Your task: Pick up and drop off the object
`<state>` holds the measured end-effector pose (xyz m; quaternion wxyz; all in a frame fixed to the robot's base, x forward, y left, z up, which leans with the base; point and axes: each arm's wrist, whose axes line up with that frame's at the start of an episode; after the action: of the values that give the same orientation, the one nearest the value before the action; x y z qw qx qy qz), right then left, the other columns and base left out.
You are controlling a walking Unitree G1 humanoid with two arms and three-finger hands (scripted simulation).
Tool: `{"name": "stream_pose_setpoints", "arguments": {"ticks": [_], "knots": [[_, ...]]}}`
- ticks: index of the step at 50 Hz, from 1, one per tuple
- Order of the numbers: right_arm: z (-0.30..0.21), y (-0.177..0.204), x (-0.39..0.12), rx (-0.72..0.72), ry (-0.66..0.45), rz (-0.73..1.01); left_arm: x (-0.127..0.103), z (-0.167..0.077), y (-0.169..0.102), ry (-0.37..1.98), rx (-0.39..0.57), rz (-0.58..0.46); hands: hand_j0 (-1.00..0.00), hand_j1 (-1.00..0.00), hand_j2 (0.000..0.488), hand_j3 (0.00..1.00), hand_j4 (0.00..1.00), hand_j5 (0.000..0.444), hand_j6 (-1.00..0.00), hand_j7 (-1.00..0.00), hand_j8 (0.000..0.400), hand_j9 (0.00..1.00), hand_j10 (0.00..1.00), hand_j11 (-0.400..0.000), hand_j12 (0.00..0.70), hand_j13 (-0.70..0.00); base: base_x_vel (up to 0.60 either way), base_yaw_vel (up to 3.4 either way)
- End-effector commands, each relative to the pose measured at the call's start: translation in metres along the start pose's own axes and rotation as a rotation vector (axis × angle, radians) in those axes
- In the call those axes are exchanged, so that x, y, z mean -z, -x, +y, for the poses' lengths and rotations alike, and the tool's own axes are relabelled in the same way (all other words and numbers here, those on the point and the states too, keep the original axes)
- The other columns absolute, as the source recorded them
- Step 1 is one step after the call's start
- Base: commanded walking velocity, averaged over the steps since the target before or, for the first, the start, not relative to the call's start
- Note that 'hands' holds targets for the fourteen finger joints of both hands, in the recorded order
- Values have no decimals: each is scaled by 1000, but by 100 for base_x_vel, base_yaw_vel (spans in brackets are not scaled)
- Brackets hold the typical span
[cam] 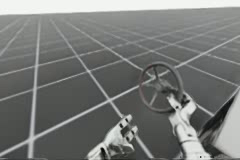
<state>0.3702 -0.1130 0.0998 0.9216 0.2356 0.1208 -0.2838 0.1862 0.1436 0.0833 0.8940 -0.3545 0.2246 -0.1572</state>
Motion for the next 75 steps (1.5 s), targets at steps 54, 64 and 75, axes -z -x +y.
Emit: {"name": "stream_pose_setpoints", "arguments": {"ticks": [54, 64, 75], "knots": [[3, 1, -7, -17, -23, -22, 0, -2, 0, -7, 3, 0, 0, 0, 0, 1000, 1000, 0, 0, 0, 0, 1000, 1000, -400, 0, -700, 43, -30], [3, 1, -7, -17, -23, -22, 0, -2, 0, -7, 3, 0, 0, 0, 0, 1000, 1000, 0, 0, 0, 0, 1000, 1000, -400, 0, -700, 44, -29], [3, 1, -7, -17, -23, -22, 0, -2, 0, -7, 3, 0, 0, 0, 0, 1000, 1000, 0, 0, 0, 0, 1000, 1000, -400, 0, -700, 45, -29]]}}
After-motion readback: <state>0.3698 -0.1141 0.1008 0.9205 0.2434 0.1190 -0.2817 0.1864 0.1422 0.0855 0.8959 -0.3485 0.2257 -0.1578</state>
